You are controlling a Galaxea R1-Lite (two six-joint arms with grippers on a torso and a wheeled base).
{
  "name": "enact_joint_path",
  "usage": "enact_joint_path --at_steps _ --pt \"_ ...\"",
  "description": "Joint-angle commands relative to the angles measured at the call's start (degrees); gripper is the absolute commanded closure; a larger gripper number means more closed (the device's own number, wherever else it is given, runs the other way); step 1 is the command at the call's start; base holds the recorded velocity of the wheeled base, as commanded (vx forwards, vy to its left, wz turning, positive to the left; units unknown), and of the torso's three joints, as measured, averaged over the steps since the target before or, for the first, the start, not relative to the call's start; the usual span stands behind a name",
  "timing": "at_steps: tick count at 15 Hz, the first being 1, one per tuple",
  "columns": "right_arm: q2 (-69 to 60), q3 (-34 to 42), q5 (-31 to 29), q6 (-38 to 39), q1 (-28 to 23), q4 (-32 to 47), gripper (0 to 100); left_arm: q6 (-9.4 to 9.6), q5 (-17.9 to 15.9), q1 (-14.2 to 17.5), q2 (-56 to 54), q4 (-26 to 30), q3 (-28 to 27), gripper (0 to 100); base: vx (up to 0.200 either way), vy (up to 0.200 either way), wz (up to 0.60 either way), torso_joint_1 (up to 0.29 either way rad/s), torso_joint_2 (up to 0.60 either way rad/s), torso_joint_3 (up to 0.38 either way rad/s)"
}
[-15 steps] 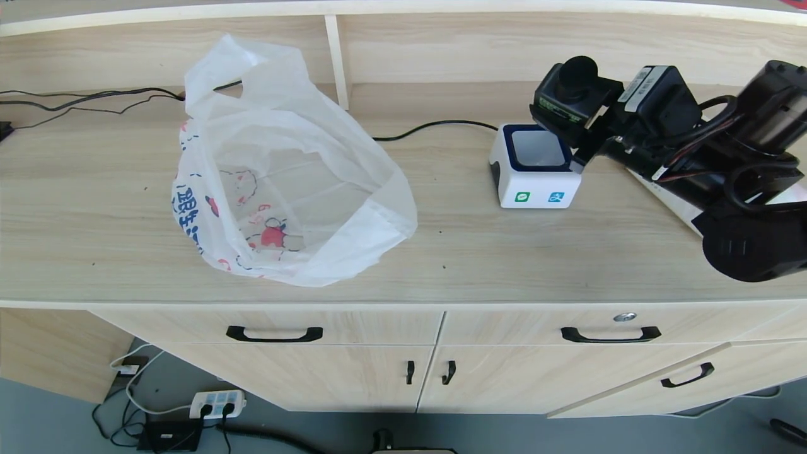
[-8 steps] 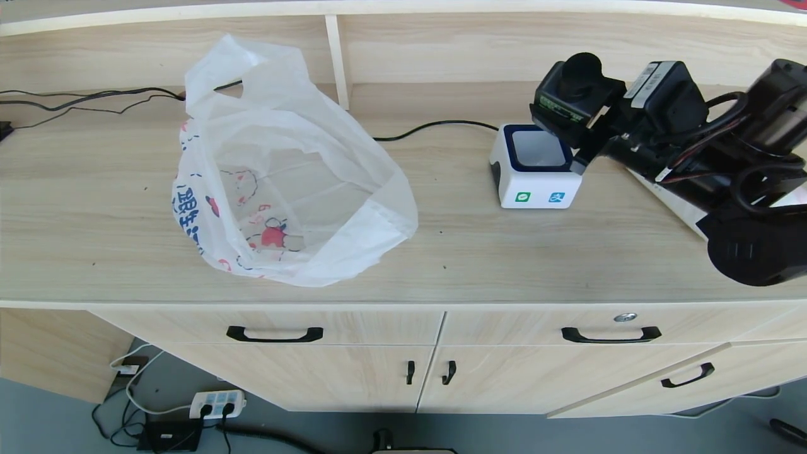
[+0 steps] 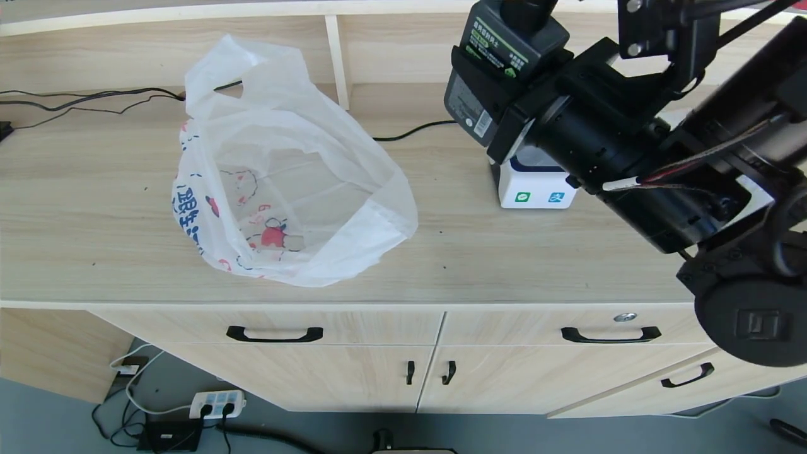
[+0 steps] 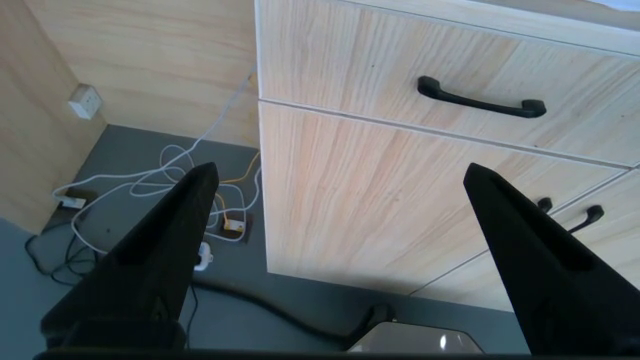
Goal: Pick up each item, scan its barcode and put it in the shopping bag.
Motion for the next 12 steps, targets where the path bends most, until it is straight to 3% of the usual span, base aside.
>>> enact_joint_path --at_steps 1,4,8,12 --pt "-5.46 3.57 -3.22 2.15 3.04 -0.24 100 -0.04 0.03 0.01 0.05 0.01 0.0 0 0.0 0.0 0.0 0.0 0.0 0.0" --pt "-9.06 8.93 -6.38 3.91 4.19 -0.07 100 -0.04 0.03 0.01 0.05 0.01 0.0 0 0.0 0.0 0.6 0.001 0.0 0.002" --pt "-9.32 8.75 -6.82 4.7 4.19 0.2 100 -0.04 0.03 0.01 0.05 0.01 0.0 0 0.0 0.0 0.6 0.004 0.01 0.001" --pt "-8.97 5.06 -6.91 5.66 4.36 7.32 100 -0.04 0.03 0.01 0.05 0.01 0.0 0 0.0 0.0 0.0 0.0 0.0 0.0"
